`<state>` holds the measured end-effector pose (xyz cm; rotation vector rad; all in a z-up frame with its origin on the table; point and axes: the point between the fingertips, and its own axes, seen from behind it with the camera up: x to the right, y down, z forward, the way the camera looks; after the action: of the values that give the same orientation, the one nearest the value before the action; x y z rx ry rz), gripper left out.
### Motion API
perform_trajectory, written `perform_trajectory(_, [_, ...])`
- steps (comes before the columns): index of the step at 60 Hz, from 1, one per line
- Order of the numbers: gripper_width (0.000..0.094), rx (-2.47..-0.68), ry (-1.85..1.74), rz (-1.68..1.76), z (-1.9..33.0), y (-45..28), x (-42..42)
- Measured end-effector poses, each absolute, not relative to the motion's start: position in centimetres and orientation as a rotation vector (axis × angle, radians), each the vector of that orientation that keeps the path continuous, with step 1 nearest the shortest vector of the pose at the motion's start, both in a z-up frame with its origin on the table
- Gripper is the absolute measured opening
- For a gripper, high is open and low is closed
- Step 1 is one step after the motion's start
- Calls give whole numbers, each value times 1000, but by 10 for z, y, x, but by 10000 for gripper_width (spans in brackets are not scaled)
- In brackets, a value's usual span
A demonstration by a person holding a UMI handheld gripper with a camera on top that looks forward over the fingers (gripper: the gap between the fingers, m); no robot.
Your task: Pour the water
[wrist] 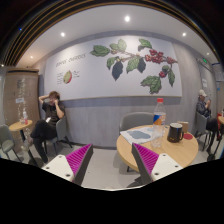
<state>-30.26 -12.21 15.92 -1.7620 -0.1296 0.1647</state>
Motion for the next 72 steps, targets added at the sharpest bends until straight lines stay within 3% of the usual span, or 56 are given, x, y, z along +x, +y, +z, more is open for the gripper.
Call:
perform_trajectory(1, [834, -1746, -129, 158, 143, -112, -307])
perform_trajectory(2, [836, -1755, -136, 164, 160, -120, -303])
perform_trajectory(4, [836, -1750, -141, 165, 161, -118, -303])
perform_trajectory(24, [827, -1720, -147, 200, 148, -106, -306])
perform_trajectory(41, [829, -1707, -76, 76, 160, -26, -207])
perform_trajectory(53, [831, -1666, 3, -55, 160, 75, -122])
perform_trajectory(67, [820, -1669, 3, -47, 148, 157, -98])
perform_trajectory(70, [765, -1672, 1, -50, 143, 165, -95])
perform_trajectory(71, [687, -1668, -2, -49, 143, 167, -95])
perform_trajectory(72, [533, -1661, -6, -47, 142, 173, -97])
